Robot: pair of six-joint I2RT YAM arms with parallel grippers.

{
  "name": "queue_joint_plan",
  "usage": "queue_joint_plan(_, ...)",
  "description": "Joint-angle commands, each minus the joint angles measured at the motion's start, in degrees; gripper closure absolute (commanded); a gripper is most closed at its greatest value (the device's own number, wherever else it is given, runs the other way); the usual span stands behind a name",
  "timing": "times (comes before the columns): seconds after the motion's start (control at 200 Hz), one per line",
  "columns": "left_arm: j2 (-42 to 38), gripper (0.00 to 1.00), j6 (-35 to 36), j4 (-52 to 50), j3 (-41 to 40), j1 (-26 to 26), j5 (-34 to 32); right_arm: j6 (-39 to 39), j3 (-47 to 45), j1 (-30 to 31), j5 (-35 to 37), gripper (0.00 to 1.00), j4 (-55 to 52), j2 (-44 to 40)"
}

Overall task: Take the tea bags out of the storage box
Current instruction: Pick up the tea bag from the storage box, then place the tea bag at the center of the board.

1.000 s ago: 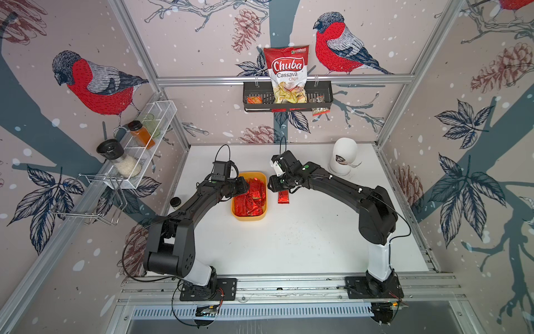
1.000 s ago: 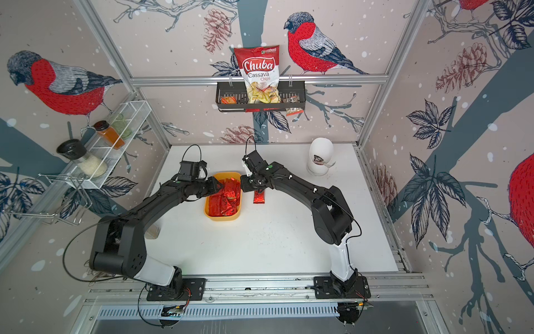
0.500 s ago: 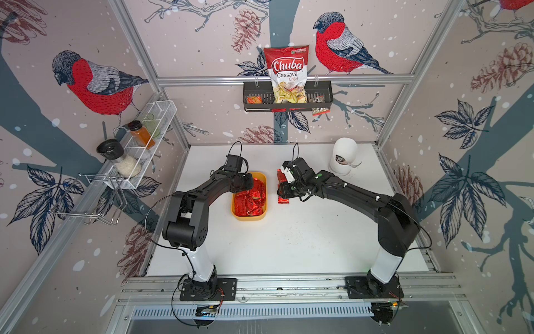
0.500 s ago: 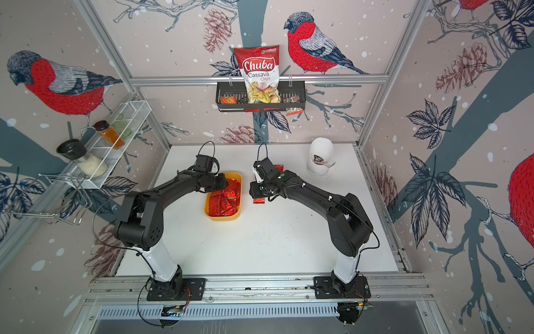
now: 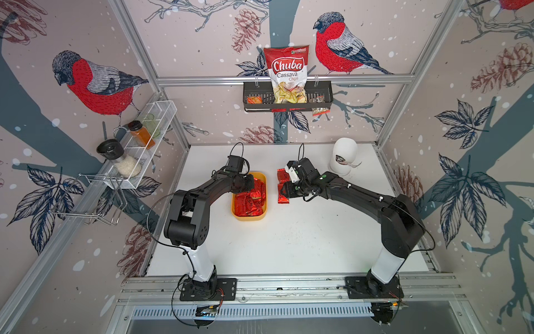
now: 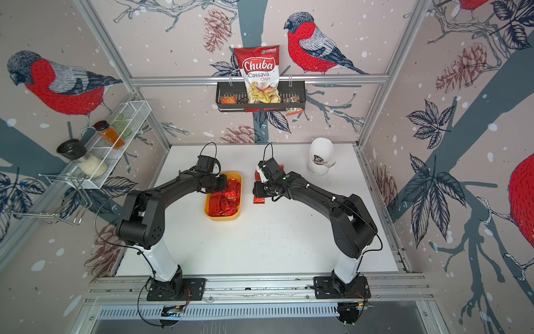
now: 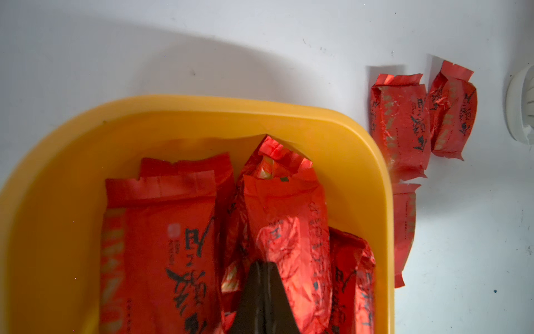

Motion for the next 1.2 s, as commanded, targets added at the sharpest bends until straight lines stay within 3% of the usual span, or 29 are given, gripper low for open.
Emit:
queue_joint_plan(0.0, -3.1, 1.0, -0.4, -0.8, 0.2, 0.0, 0.1, 2.2, -1.0, -0.4, -2.3, 0.59, 3.7, -1.3)
queue_joint_plan(0.245, -10.1, 1.0, -0.8, -4.9, 2.3, 0.0, 3.1, 8.6, -4.8, -1.9, -8.8, 0.55, 14.4, -4.2)
queue_joint_plan(0.405, -15.3, 1.0, -3.4, -4.0, -0.6, -0.8, 6.0, 11.0, -7.0, -3.3, -10.1, 0.52, 17.9, -7.0)
queue_joint_plan(0.65, -18.8, 1.0, -11.9, 3.3, -6.0, -11.9, 3.1, 11.6, -14.3, -9.5, -10.9, 0.5, 17.3, -17.8)
queue_joint_plan(0.936, -9.8, 1.0, -18.1, 10.9, -3.7, -24.0, -2.9, 10.4, -23.6, -18.7, -10.8, 0.44, 12.7, -35.5)
queue_joint_plan(1.196, 5.1, 1.0, -19.9, 13.6, 5.8, -27.1, -4.2, 9.4, -25.6, -20.4, -10.6, 0.43, 9.7, -40.8)
